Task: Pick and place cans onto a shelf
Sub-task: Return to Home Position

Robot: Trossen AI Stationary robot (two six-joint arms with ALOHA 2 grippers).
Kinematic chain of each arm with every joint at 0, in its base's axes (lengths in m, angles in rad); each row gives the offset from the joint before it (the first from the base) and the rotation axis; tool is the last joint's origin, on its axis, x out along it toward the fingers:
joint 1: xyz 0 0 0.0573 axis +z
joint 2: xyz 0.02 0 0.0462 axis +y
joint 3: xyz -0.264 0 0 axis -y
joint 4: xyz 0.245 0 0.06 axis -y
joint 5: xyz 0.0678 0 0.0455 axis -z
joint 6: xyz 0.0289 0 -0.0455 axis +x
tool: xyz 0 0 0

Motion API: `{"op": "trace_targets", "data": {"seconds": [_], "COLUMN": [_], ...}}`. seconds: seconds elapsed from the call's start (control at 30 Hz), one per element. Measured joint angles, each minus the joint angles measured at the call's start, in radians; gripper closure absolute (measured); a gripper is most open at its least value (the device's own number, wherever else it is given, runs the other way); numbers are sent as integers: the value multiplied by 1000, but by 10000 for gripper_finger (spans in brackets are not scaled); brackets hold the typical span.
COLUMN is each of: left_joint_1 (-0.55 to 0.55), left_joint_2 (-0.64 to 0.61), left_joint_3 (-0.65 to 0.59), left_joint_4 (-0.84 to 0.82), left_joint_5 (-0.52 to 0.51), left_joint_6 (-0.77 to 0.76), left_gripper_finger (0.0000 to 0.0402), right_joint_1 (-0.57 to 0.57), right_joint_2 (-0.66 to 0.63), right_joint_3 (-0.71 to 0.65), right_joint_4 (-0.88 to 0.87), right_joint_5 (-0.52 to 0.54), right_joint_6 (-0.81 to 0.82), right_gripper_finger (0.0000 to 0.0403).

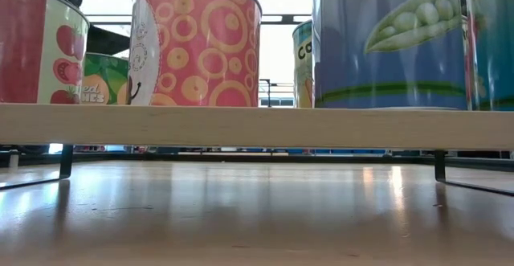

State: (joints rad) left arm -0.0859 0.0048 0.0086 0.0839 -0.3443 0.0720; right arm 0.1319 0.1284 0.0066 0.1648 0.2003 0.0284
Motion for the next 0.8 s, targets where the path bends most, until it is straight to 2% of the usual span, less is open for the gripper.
{"op": "trace_targets", "data": {"seconds": [0.2, 0.33, 0.4, 0.5, 0.6, 0.67, 0.8], "left_joint_1": [0, 0, 0, -3, -3, -3, -3], "left_joint_2": [15, 33, 43, 73, 93, 107, 121], "left_joint_3": [0, 0, 0, 0, 0, 0, -1], "left_joint_4": [-28, -35, -34, -45, -57, -55, -52], "left_joint_5": [132, 153, 156, 215, 266, 275, 272], "left_joint_6": [5, 24, 32, -39, -37, -29, -29], "left_gripper_finger": [397, 397, 397, 397, 397, 397, 397], "right_joint_1": [6, 6, 5, -4, -3, -3, -5], "right_joint_2": [-1, 2, 1, -34, -87, -127, -125], "right_joint_3": [0, 0, 1, 49, 60, 58, 3], "right_joint_4": [14, 20, 44, -23, -72, -98, -49], "right_joint_5": [-105, -116, -118, -133, -167, -163, -94], "right_joint_6": [-79, -110, -74, -33, -63, -85, -99], "right_gripper_finger": [375, 375, 375, 375, 375, 375, 375]}}
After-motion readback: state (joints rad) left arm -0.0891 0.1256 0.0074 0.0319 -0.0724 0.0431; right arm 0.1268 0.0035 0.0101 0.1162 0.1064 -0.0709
